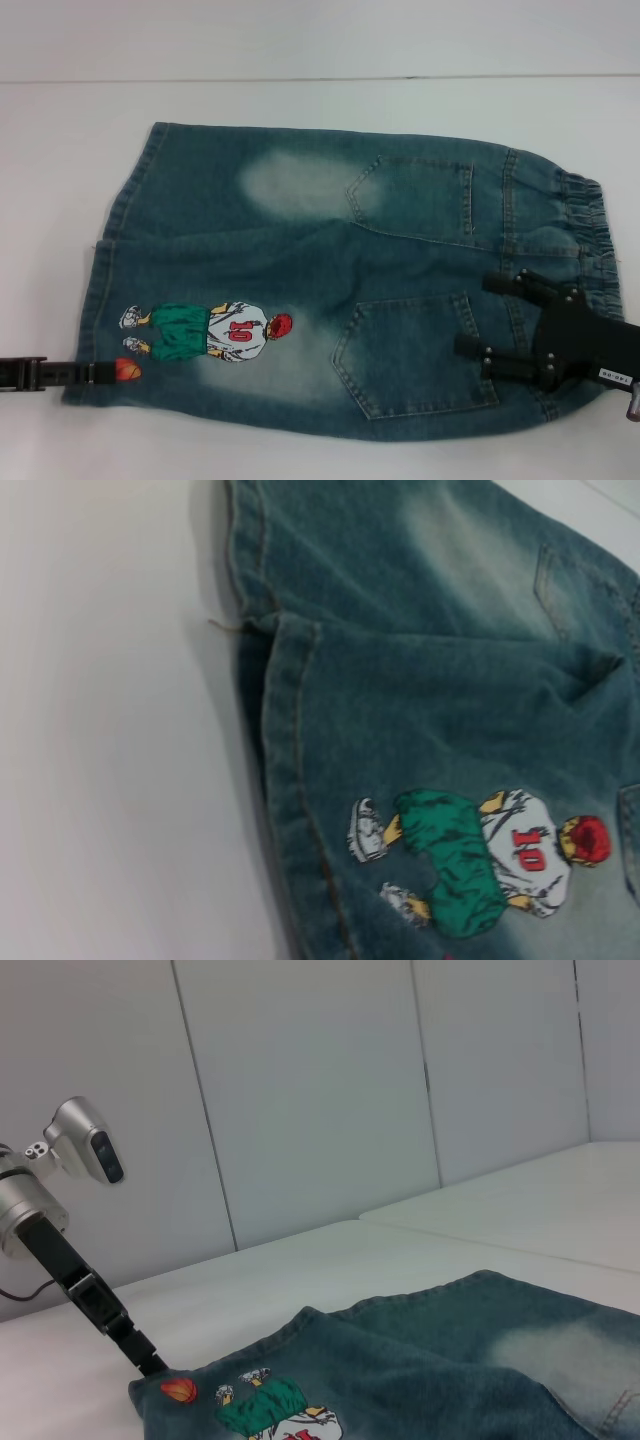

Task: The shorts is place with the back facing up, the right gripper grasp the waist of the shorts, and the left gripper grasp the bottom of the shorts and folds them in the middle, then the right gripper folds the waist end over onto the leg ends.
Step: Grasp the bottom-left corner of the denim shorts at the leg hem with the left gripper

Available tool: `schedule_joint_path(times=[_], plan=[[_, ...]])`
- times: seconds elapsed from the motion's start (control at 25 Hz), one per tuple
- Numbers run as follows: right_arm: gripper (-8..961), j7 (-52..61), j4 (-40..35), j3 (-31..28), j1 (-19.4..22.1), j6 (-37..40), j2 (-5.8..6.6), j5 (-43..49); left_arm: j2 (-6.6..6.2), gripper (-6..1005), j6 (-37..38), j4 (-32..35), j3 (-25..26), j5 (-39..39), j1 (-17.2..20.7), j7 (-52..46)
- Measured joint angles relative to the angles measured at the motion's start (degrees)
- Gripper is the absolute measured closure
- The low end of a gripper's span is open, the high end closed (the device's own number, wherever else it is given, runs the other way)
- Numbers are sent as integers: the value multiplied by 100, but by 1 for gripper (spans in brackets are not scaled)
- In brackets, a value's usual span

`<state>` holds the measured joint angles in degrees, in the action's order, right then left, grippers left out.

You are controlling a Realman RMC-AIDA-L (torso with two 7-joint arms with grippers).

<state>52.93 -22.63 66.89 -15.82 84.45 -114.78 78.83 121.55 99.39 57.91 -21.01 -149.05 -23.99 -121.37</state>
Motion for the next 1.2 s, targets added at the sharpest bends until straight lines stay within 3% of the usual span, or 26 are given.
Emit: schedule_joint_path(times=[0.8, 1.2], plan=[[3, -20, 21, -12, 3, -4, 7, 0, -27, 114, 4, -27, 61, 120, -9, 18], [4, -91, -23, -517, 197, 131, -15, 0, -44, 114, -64, -236, 44, 116, -6, 12]])
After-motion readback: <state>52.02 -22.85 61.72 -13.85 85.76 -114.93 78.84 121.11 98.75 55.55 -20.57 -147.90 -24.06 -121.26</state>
